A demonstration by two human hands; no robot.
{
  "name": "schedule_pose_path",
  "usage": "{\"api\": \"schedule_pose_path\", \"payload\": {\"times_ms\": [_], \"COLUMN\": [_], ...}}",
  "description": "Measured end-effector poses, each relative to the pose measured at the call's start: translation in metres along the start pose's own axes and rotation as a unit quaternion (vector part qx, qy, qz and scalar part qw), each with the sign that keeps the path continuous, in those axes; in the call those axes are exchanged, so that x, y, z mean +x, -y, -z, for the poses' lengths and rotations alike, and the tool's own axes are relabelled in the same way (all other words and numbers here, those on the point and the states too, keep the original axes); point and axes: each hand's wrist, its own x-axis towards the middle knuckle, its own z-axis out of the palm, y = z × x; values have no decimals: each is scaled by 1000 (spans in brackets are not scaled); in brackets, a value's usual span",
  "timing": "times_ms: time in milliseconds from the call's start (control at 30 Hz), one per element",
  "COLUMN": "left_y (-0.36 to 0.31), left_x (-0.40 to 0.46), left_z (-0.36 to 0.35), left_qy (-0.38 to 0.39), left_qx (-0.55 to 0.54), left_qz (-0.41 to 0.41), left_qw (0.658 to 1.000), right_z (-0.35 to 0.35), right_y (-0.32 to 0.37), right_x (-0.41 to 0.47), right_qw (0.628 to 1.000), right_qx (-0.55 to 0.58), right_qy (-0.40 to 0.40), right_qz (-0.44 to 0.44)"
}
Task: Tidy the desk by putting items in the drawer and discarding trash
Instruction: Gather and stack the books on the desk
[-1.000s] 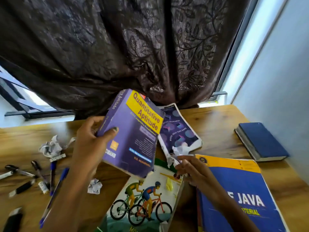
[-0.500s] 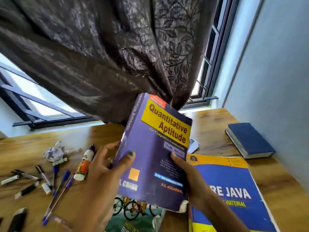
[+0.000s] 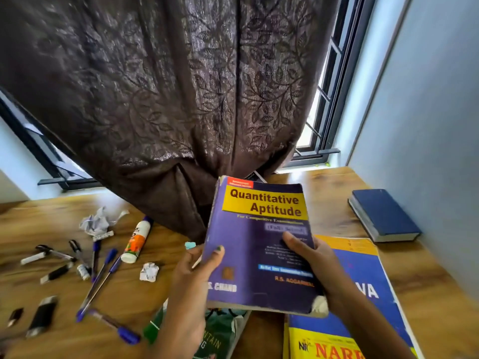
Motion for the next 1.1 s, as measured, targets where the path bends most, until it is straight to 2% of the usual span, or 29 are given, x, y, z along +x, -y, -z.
{"api": "schedule_pose_path", "payload": {"times_ms": [167,467,633,800,933,1000,1100], "left_y": [31,102,127,132,132,126,113], "left_x": [-4,-2,-9,-14,-14,-13,-5], "left_z": [-21,-65,-91,-103,-94,-85,-62], "left_qy": [27,162,185,165,144,129,88], "left_qx": [94,214,295,358,393,402,371], "left_qz": [14,90,104,77,36,9,10], "left_qw": [995,959,932,916,908,907,924], "right_z": [37,112,149,165,175,171,140], "right_y": [-1,-25,-51,-54,-48,-40,-29], "right_x": [-15,-36,-36,-24,-12,-5,7], "right_qw": [997,988,972,926,853,827,831], "right_qx": [-29,-19,-94,-279,-433,-467,-464], "right_qy": [-67,-154,-212,-253,-292,-312,-280], "right_qz": [8,-29,-35,-3,7,35,126]}}
